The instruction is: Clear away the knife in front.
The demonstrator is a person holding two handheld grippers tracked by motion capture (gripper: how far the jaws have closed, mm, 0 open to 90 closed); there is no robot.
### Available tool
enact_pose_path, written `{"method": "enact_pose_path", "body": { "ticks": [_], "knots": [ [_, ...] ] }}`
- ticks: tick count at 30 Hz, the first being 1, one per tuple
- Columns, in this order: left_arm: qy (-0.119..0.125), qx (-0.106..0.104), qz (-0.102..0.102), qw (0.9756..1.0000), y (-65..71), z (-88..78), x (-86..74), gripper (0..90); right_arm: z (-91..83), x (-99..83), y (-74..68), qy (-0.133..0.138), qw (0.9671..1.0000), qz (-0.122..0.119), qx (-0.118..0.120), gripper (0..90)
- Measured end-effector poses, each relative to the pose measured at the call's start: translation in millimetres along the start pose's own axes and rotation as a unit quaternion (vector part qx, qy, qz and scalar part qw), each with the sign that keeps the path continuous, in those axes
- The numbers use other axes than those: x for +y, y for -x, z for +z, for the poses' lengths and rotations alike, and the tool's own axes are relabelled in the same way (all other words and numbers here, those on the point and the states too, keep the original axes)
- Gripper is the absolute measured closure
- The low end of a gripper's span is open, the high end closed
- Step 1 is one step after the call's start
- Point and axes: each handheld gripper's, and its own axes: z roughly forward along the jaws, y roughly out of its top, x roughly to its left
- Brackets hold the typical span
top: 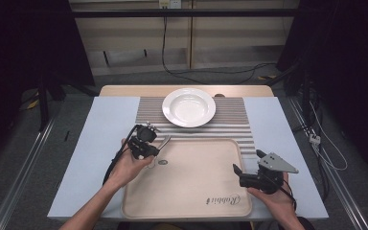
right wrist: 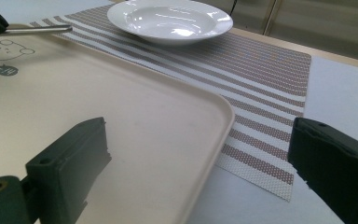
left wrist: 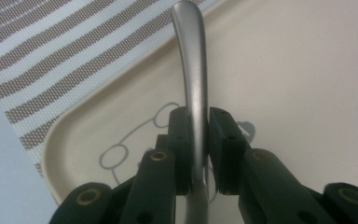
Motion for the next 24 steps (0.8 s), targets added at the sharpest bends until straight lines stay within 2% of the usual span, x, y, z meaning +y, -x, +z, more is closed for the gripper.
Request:
{"method": "enact_pose_path", "body": {
  "ticks": [3,6,13,24],
  "knots": [
    [0.005,-0.003,0.000,1.0000,5.0,2.7,-3.3,80.1,0.1,0.0,-0.1,0.000,1.0000,-0.001,0.000,5.3],
    [0.009,-0.016,0.001,0.9998,10.2,3.9,-9.8,80.1,0.2,0.1,-0.3,0.000,1.0000,-0.001,0.000,5.3],
    [0.000,-0.014,-0.001,0.9999,13.7,7.5,-18.0,80.1,0.5,0.3,-1.0,0.000,1.0000,-0.004,0.002,5.5],
    [-0.009,-0.012,-0.010,0.9998,17.3,18.1,-20.7,80.0,0.2,0.0,-2.9,-0.001,0.9999,-0.009,0.006,5.7]
  ]
}}
